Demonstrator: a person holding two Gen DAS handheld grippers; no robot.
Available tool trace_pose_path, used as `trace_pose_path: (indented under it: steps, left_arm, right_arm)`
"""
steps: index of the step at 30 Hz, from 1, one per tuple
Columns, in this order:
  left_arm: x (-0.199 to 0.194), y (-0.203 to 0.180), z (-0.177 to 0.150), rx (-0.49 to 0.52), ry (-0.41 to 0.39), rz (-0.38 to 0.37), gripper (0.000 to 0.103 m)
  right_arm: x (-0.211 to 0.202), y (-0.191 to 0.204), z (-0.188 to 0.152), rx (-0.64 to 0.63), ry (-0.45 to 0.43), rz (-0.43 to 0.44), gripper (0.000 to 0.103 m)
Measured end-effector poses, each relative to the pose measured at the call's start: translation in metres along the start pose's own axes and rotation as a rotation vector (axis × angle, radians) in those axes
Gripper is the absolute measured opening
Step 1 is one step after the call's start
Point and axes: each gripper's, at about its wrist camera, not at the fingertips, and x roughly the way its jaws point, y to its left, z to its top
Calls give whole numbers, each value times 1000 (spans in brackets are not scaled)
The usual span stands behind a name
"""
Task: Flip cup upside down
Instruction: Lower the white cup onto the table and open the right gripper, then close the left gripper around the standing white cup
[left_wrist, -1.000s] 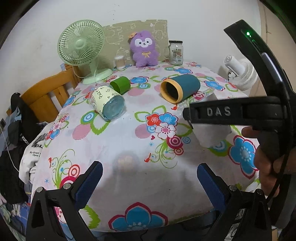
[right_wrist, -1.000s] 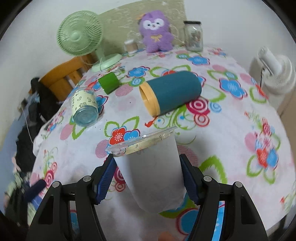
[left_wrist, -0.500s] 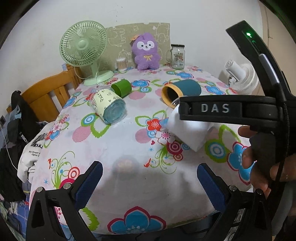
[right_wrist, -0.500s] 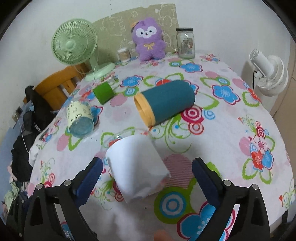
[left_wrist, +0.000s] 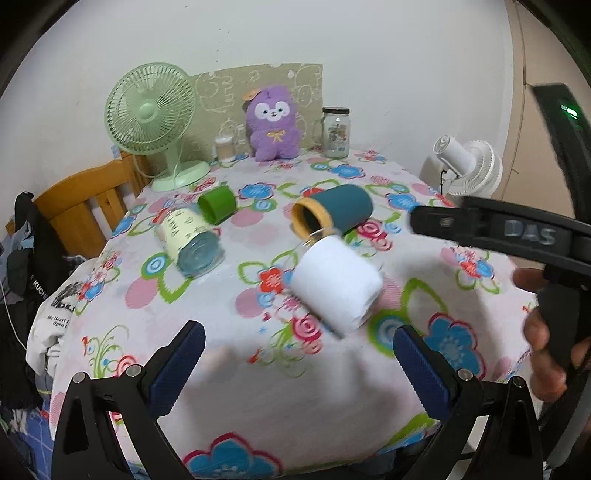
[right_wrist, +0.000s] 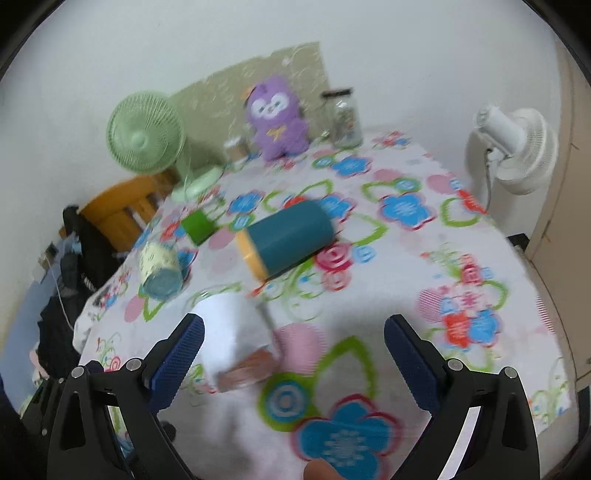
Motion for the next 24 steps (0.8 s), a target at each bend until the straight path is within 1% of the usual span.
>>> trace_pose_path:
  steps: [5, 8, 12, 14, 16, 20, 23, 24]
  left_arm:
    - [12, -21, 10, -28, 3, 0, 103]
    - [22, -33, 15, -68, 7, 15, 103]
    - [37, -48, 18, -119, 7, 62, 103]
    - [45, -54, 17, -144, 7, 90, 103]
    - [52, -59, 17, -153, 7, 120, 103]
    - [70, -66, 17, -158, 37, 160, 103]
    - [76, -67, 14, -162, 46, 171, 97]
    - [78, -65, 13, -167, 49, 175, 92]
  right_arm:
    - [-20, -42, 4, 0, -60, -1, 99]
    - [-26, -60, 1, -25, -80, 2, 99]
    - [-28, -74, -7, -72, -92, 18, 99]
    - [-28, -80, -12, -90, -93, 40, 99]
    - [-27, -85, -15, -97, -96, 57, 99]
    - [-25, -96, -18, -91, -95, 85, 99]
    - [-24, -101, -19, -89, -98, 99, 99]
    - [-24, -102, -20, -89, -97, 104, 99]
